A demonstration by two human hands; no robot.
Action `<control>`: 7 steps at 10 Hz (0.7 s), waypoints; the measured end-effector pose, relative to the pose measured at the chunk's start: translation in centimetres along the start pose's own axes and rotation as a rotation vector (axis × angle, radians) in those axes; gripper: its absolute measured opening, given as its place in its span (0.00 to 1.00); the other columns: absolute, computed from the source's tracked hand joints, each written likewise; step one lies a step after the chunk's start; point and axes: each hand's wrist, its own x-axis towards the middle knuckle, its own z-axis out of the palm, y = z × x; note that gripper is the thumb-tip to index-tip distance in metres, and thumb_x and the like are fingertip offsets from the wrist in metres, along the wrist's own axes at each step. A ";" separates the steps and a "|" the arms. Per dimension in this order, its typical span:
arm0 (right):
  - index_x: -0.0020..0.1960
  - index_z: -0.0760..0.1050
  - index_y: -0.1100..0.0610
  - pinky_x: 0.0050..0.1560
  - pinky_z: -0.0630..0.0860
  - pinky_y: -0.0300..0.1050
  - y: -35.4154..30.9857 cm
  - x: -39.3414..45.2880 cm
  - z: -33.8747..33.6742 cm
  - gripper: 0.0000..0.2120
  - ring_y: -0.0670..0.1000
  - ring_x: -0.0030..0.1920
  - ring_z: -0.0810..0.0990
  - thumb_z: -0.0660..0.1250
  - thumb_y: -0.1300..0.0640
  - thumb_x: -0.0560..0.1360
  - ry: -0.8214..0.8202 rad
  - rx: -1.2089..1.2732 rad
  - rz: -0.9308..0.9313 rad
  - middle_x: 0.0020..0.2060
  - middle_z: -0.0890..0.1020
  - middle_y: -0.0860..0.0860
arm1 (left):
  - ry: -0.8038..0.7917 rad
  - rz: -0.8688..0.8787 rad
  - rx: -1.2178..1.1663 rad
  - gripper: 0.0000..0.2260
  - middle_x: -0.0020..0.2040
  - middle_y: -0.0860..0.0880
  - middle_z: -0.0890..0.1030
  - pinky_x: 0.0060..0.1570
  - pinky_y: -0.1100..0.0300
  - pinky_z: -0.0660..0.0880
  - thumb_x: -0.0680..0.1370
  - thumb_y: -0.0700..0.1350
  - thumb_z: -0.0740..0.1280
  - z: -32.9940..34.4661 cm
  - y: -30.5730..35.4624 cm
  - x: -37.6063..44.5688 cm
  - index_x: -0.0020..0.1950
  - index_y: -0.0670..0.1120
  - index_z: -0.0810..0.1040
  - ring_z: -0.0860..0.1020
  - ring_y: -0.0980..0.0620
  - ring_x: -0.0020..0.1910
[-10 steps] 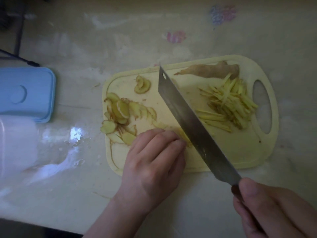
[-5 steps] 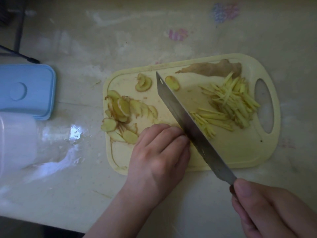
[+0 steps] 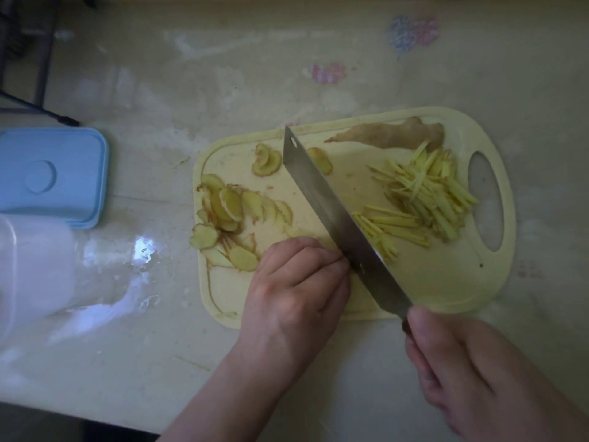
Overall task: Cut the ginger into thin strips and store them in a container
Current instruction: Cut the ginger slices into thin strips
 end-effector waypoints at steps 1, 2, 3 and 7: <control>0.44 0.73 0.53 0.23 0.65 0.33 -7.1 -4.2 -1.3 0.50 0.46 0.20 0.70 0.44 0.10 0.55 0.011 -0.037 -0.305 0.22 0.73 0.52 | 0.013 -0.007 -0.010 0.01 0.46 0.46 0.85 0.49 0.51 0.78 0.76 0.35 0.75 0.1 0.0 -0.3 0.47 0.38 0.87 0.83 0.44 0.47; 0.42 0.72 0.56 0.25 0.64 0.34 -4.5 -3.4 -0.2 0.50 0.44 0.22 0.69 0.45 0.10 0.55 0.130 -0.112 -0.338 0.23 0.72 0.54 | 0.028 -0.014 -0.005 0.01 0.47 0.44 0.85 0.50 0.51 0.78 0.76 0.34 0.75 0.1 0.1 -0.6 0.46 0.37 0.86 0.82 0.44 0.48; 0.41 0.74 0.56 0.23 0.64 0.38 -4.5 -4.8 0.5 0.51 0.47 0.21 0.69 0.47 0.09 0.55 0.209 -0.025 -0.374 0.21 0.73 0.55 | 0.056 -0.013 0.001 0.02 0.45 0.43 0.84 0.51 0.51 0.78 0.76 0.34 0.74 0.2 0.2 -0.8 0.44 0.36 0.85 0.81 0.44 0.47; 0.43 0.73 0.57 0.24 0.65 0.46 -4.8 -5.1 1.6 0.50 0.44 0.19 0.68 0.46 0.10 0.59 0.401 -0.067 -0.424 0.23 0.73 0.59 | 0.054 -0.013 0.015 0.02 0.45 0.44 0.84 0.49 0.49 0.78 0.76 0.35 0.73 0.2 0.2 -0.6 0.43 0.37 0.84 0.81 0.42 0.46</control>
